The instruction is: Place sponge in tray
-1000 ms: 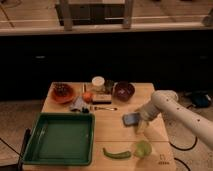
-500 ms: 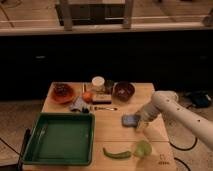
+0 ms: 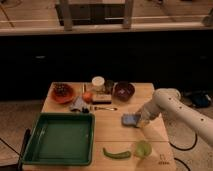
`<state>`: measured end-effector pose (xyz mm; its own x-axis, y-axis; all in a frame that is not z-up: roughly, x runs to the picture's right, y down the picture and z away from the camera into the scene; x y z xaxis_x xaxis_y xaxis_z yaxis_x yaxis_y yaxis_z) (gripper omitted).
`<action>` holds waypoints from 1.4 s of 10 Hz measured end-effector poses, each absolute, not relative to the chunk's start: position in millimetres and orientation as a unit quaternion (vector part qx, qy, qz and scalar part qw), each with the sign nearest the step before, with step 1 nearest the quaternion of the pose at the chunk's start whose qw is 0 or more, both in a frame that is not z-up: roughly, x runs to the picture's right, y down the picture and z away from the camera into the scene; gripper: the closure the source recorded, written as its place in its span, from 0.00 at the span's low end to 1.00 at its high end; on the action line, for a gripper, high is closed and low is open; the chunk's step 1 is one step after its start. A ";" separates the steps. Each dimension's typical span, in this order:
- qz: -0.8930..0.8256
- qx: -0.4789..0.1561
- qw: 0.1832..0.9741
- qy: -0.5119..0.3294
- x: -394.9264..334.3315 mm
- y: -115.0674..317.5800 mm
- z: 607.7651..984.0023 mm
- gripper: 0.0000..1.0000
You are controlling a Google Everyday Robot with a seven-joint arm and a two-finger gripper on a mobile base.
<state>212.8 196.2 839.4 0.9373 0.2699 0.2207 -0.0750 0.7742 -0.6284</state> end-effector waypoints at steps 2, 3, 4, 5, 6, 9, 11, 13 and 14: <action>0.085 -0.320 0.931 -0.151 210.3 202.2 844.9 0.95; 0.078 -0.319 0.932 -0.151 208.2 202.5 842.9 0.95; 0.072 -0.317 0.933 -0.151 206.0 199.9 838.6 0.95; 0.066 -0.315 0.935 -0.150 204.1 193.5 830.1 0.95; 0.061 -0.315 0.936 -0.147 203.1 183.8 817.6 0.95; 0.045 -0.312 0.938 -0.145 198.4 177.5 804.9 0.95; 0.032 -0.309 0.939 -0.147 194.7 178.7 801.9 0.95; 0.009 -0.307 0.939 -0.151 168.7 168.6 786.9 0.95; 0.002 -0.306 0.940 -0.152 161.1 165.7 782.2 0.95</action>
